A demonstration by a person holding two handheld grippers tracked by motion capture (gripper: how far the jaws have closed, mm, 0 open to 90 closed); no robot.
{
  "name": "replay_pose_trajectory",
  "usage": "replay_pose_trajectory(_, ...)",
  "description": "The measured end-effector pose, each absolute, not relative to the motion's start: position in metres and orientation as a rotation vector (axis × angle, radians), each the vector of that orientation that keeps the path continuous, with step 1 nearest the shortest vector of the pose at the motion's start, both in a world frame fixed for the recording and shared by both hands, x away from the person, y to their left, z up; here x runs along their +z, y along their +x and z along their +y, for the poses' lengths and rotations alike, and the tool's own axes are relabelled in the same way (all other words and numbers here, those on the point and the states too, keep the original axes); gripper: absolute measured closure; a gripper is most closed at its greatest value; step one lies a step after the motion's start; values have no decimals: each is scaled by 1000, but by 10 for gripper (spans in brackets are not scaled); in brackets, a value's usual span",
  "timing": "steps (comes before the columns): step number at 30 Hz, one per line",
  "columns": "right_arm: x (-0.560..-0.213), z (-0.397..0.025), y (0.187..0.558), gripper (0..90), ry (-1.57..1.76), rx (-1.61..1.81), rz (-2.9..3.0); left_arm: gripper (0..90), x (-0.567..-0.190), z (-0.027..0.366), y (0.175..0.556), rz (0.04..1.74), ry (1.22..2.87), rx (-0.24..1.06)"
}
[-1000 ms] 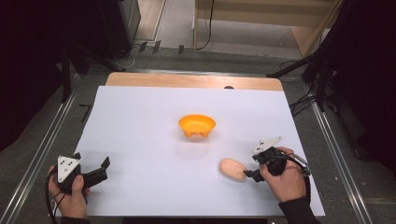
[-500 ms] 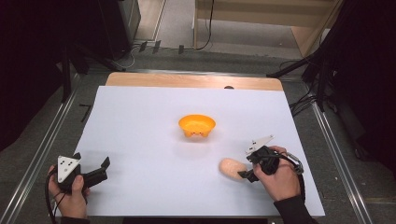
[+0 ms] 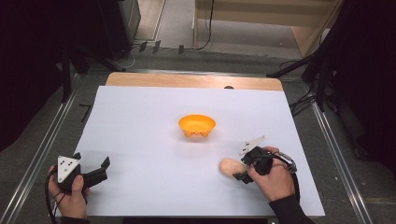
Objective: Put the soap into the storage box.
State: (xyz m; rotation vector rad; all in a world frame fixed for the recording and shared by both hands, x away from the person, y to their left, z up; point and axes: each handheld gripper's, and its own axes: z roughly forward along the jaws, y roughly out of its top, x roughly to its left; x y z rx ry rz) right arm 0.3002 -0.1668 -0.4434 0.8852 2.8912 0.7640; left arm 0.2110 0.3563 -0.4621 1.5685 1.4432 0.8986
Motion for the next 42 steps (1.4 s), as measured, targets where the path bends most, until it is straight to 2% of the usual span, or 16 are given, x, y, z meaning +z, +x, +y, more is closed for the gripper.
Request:
replay_pose_trajectory(30,-456,-139,297,317,833,629,2869,0,-462,356,211,1442,1568,900)
replay_pose_trajectory(42,-456,-142,297,326,764,662,2872,0,-462,356,211,1440,1567,901)
